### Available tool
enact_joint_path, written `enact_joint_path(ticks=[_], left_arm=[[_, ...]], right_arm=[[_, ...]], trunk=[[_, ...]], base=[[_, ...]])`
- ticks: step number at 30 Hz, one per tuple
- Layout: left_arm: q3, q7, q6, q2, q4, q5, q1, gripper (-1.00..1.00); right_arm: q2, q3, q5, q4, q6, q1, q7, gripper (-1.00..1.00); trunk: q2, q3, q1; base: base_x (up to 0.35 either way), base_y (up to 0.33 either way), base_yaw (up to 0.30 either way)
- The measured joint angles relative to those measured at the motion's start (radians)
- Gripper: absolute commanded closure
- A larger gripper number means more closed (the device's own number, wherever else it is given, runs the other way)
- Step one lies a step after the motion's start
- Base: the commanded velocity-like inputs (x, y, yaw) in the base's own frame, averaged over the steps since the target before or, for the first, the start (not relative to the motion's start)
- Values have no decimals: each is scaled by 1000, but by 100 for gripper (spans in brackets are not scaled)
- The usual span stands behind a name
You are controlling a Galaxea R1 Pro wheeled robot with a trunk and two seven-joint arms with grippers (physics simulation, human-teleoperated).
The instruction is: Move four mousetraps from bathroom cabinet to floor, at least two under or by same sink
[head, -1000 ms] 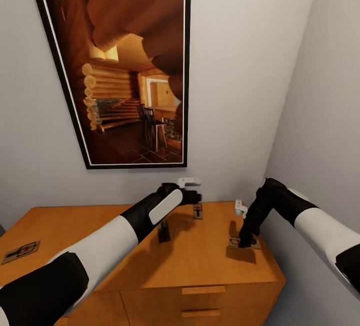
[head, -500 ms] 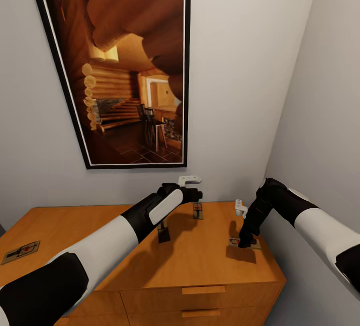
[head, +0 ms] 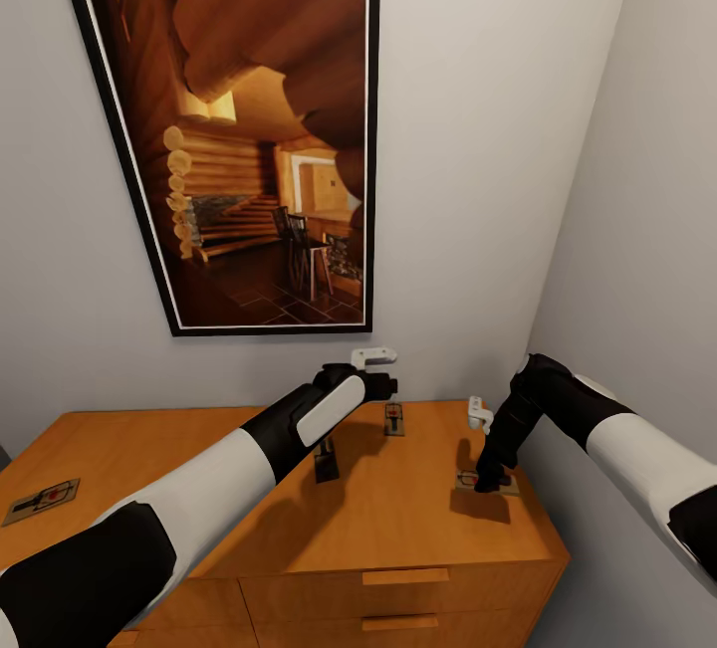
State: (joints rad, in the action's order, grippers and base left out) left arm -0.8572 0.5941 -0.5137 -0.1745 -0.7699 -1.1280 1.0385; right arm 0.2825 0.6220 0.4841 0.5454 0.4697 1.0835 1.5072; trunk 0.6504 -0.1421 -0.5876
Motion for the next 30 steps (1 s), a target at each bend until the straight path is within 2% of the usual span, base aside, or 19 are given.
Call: enact_joint_path(ticks=[12,20,30], left_arm=[[-3,1,0,0,-1,2,0,-100],[-57,2,1,0,0,2,0,-100],[-61,9,-6,0,42,10,4,-100]], right_arm=[[-1,0,0,0,0,0,0,100],[0,0,0,0,0,0,0,100],[-1,1,0,0,0,0,-1,100]], trunk=[[0,0,0],[0,0,0],[0,0,0]], base=[[65,-62,0],[1,-1,0],[0,0,0]])
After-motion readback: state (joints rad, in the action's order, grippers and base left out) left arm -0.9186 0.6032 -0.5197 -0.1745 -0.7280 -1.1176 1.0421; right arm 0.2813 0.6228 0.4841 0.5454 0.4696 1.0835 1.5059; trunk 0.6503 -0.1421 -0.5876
